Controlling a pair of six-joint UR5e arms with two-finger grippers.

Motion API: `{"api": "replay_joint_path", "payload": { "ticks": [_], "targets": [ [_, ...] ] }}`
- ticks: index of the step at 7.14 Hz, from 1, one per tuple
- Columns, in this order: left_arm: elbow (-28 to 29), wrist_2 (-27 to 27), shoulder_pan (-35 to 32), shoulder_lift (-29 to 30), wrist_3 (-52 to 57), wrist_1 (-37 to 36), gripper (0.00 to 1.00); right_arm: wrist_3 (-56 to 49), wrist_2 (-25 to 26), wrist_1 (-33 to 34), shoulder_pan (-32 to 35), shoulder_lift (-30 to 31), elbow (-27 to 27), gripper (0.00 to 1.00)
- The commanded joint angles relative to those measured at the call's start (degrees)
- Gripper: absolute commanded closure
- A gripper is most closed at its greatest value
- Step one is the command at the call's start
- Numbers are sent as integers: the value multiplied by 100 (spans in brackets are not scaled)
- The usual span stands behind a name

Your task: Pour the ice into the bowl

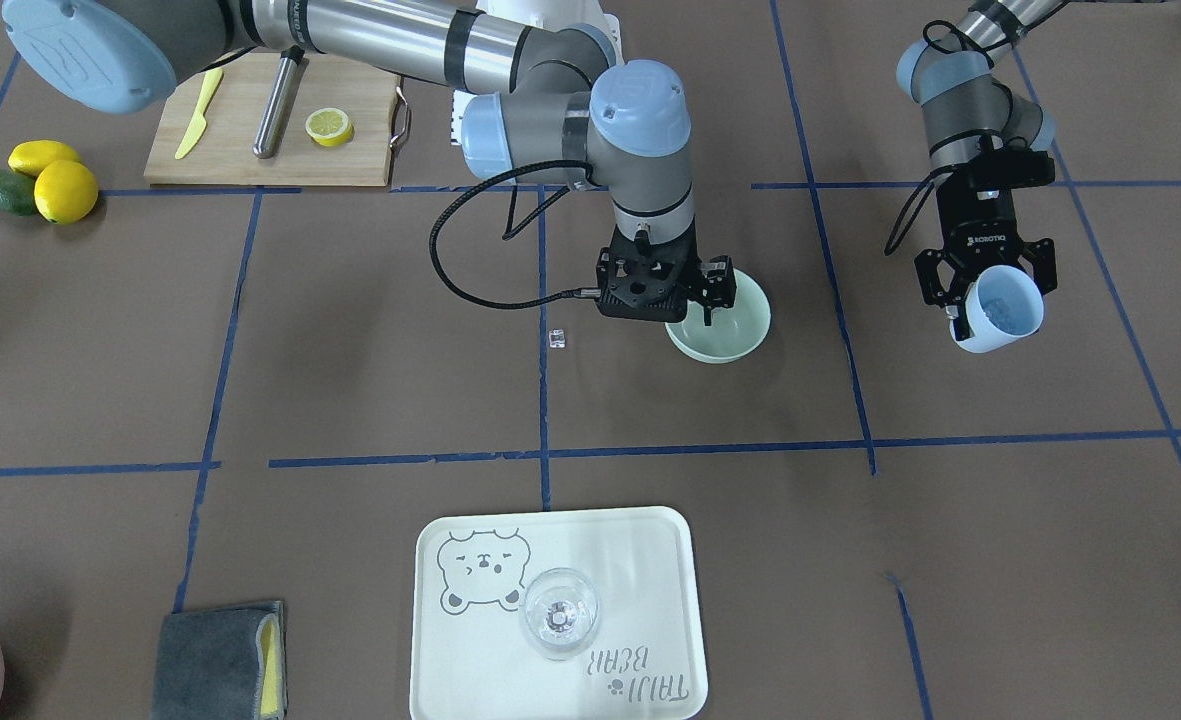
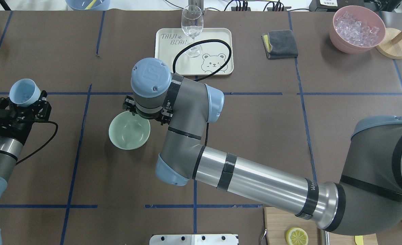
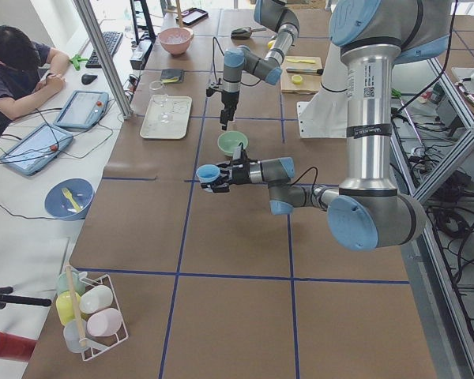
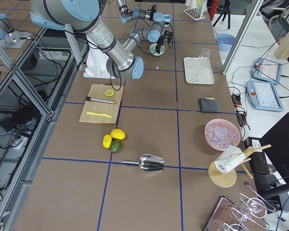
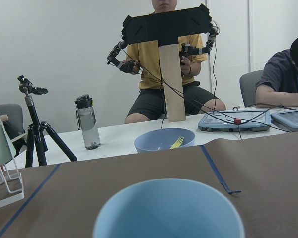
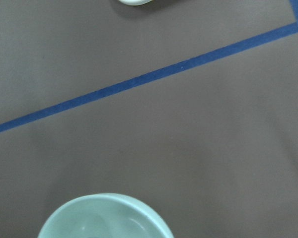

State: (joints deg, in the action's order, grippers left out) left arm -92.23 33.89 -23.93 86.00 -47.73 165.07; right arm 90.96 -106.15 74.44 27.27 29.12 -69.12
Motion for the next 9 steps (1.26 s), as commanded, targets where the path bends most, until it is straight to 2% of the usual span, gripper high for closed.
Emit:
{"api": "replay_joint_path", "payload": {
  "ticks": [1,2,4,5,8,9],
  "targets": [
    [-24,82,-24,250,946,-9,100,-209,-133,0,225,1038,-1079,0],
    [-24,82,-6,390,1411,-166,100,-341,-299,9,348,1400,-1408,0],
    [-15,73,38,689,1687,-281,100,-351,-318,-17,428,1614,-1551,0],
    [-206,73,47,734,2193,-700,100,-351,-318,-43,454,1693,-1560,0],
    [-892,73,204,988,2260,-2823,100,-623,-309,-87,533,2115,-1964,0],
    [-1015,73,327,1076,2260,-3205,100,-641,-309,-88,543,2124,-2017,0]
  ]
}}
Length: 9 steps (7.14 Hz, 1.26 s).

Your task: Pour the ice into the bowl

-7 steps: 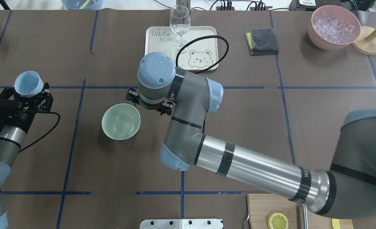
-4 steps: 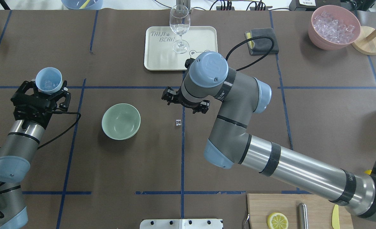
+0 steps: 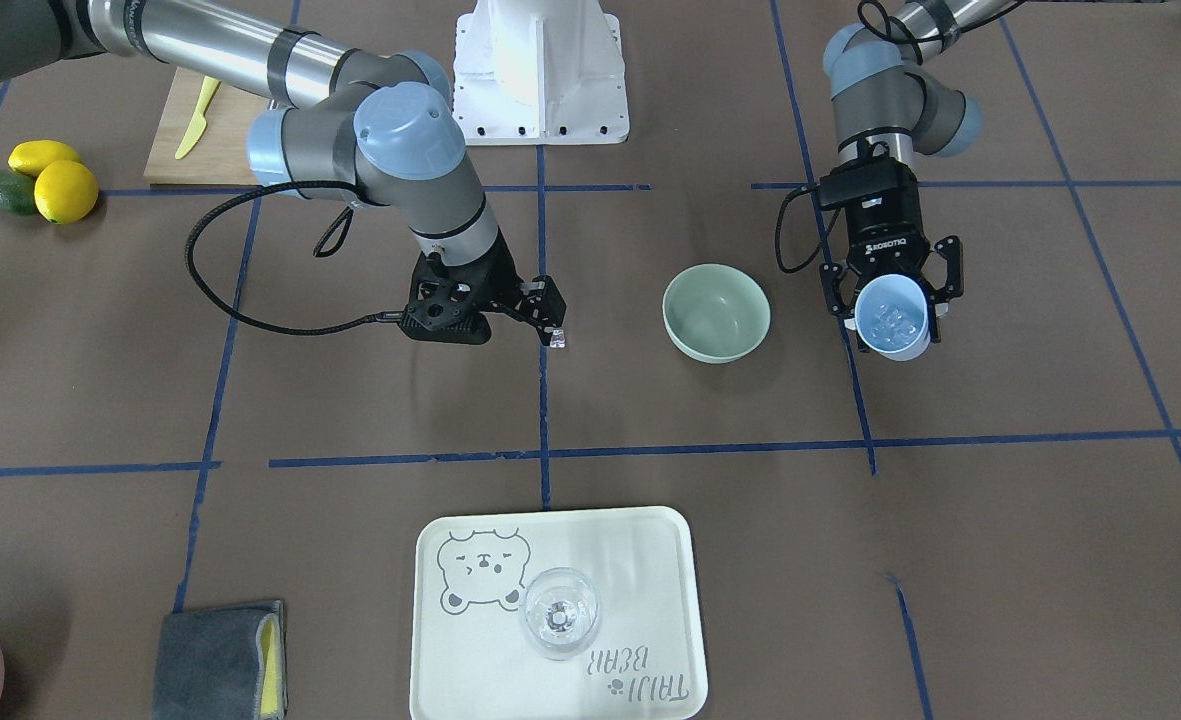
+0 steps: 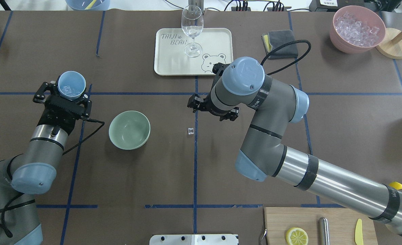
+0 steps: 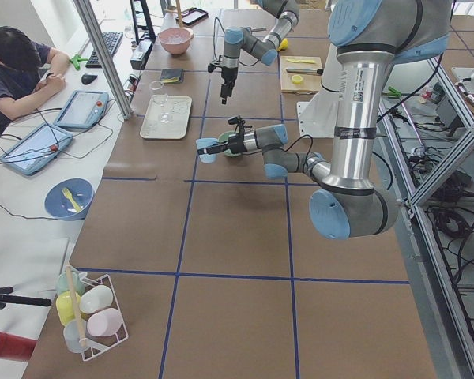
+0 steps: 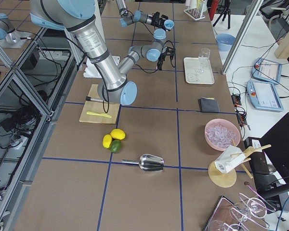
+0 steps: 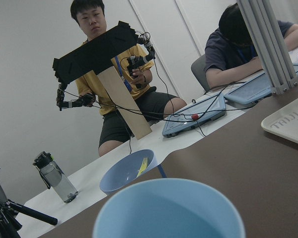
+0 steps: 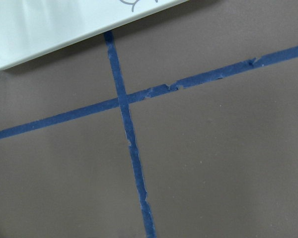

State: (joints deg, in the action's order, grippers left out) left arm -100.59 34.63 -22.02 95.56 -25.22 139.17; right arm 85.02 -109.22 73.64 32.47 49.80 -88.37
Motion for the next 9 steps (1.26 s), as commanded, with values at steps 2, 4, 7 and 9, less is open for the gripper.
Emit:
{"api": "replay_joint_path", "payload": {
  "ticks": [2,4,7,9],
  "targets": [
    [-399,-26,504,365,8,-1843,100,-47,-3,-8,22,239,-373,0],
    [-479,-698,1021,481,87,-2760,100,-47,6,-16,14,275,-366,0],
    [-436,-1474,1129,455,1960,-2852,100,-47,15,-16,5,275,-366,0],
    [-479,-1608,1129,455,3305,-2852,100,-47,15,-16,14,267,-366,0]
  ]
}}
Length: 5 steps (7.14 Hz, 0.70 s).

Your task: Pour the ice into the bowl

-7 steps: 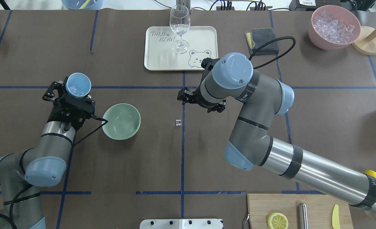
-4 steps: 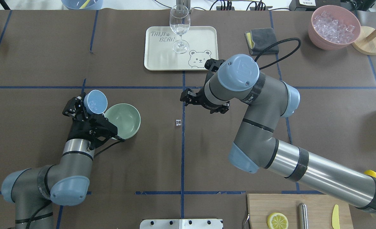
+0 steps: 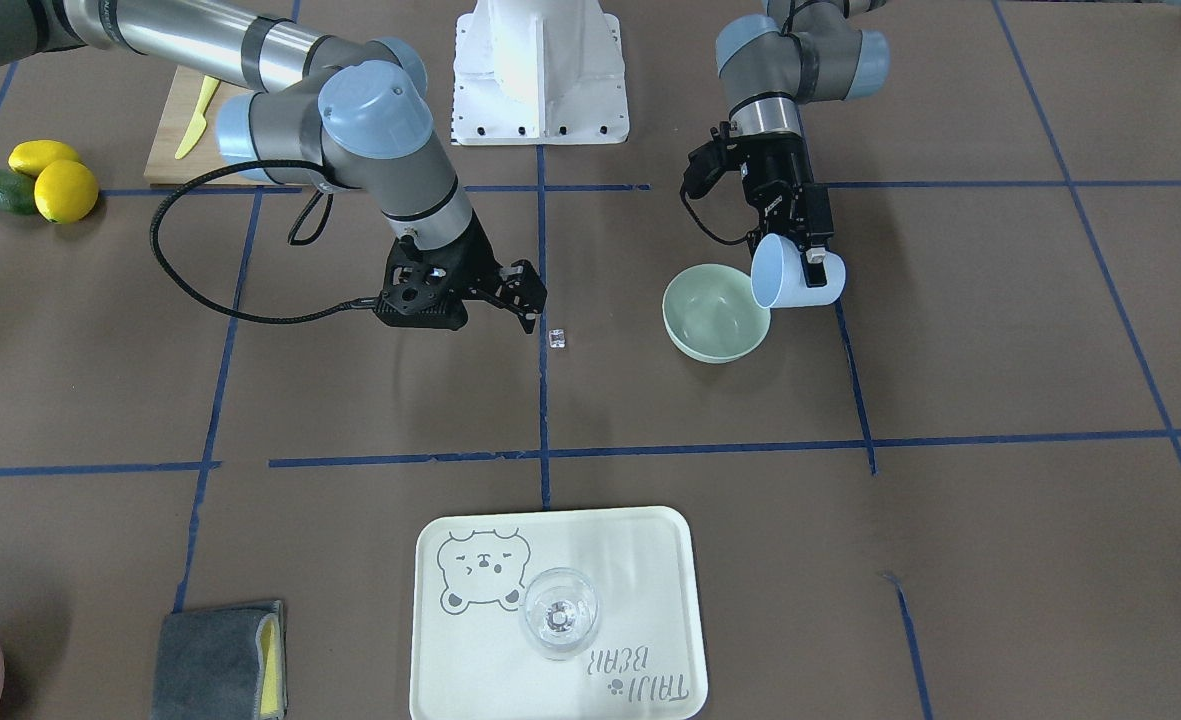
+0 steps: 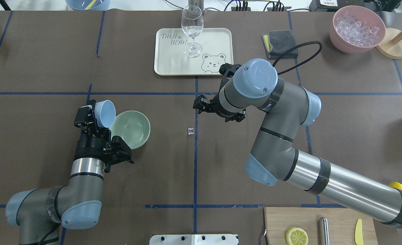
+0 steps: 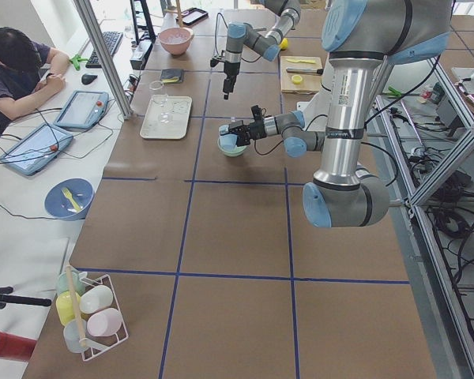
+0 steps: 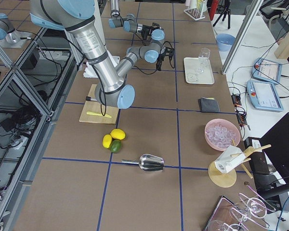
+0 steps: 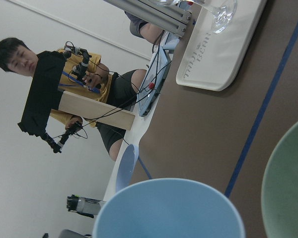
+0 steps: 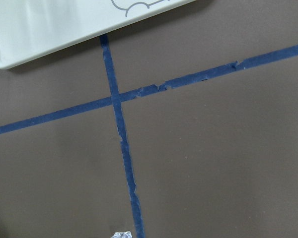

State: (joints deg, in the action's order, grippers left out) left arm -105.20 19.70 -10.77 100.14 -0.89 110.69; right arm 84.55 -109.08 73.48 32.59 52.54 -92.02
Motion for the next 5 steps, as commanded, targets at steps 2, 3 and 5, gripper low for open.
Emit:
{"api": "replay_joint_path", "payload": {
  "ticks": [2,3,5],
  "targets": [
    [-18,-221,5,-12,1739,-4,100,0,1,0,2,-7,9,0],
    [-18,-282,5,-3,2072,-4,100,-9,10,0,2,-7,9,0],
    [-10,-459,5,-12,2698,-13,100,0,10,0,2,-7,9,0]
  ]
}}
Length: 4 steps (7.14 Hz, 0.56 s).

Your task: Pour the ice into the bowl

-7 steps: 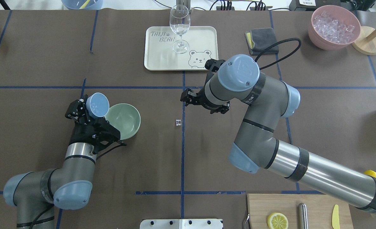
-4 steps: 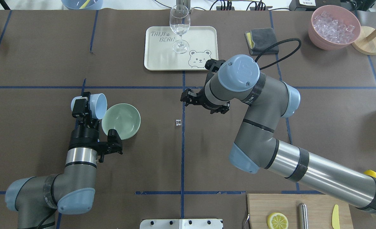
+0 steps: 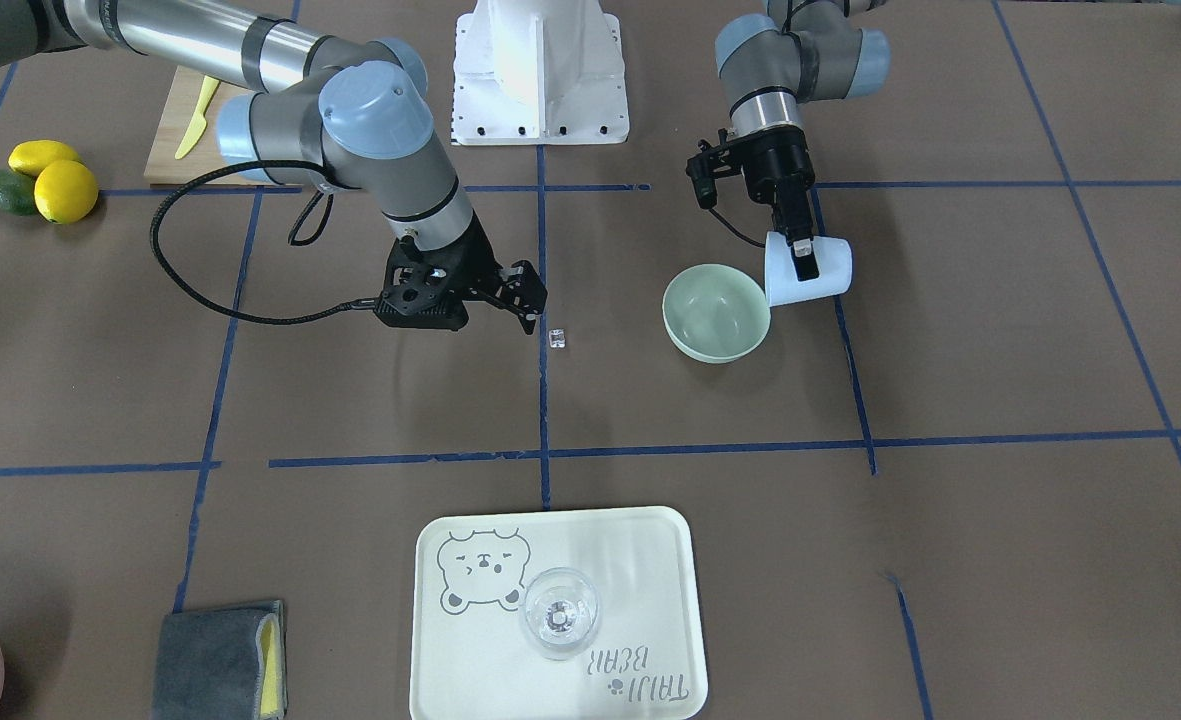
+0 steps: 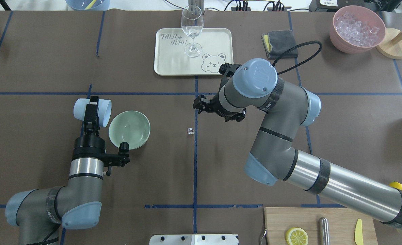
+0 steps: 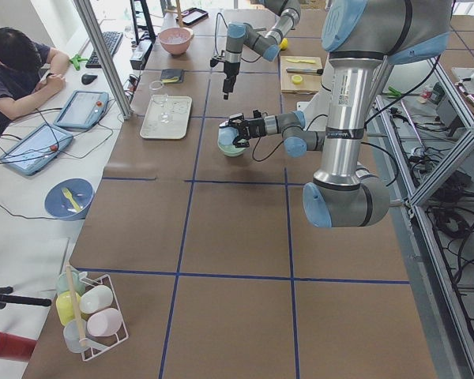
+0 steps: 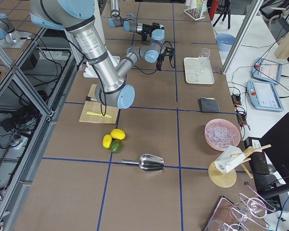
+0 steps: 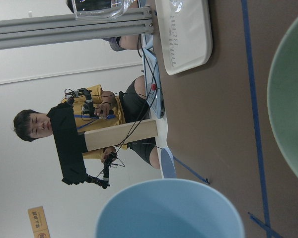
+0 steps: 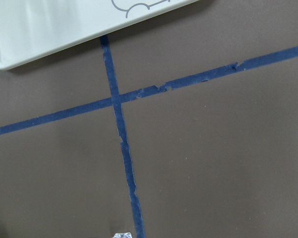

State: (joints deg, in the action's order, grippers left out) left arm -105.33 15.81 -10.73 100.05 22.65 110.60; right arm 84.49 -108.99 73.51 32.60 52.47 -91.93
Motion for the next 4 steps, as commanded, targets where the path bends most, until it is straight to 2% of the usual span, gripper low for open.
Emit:
{"api": "replay_joint_path", "payload": {
  "ticks": [1,4],
  "targets": [
    [-5,-69,0,-3,345,6,100,6,1,5,9,0,0,0],
    [-93,-69,-8,-3,345,6,100,23,1,5,27,0,0,0]
  ]
}}
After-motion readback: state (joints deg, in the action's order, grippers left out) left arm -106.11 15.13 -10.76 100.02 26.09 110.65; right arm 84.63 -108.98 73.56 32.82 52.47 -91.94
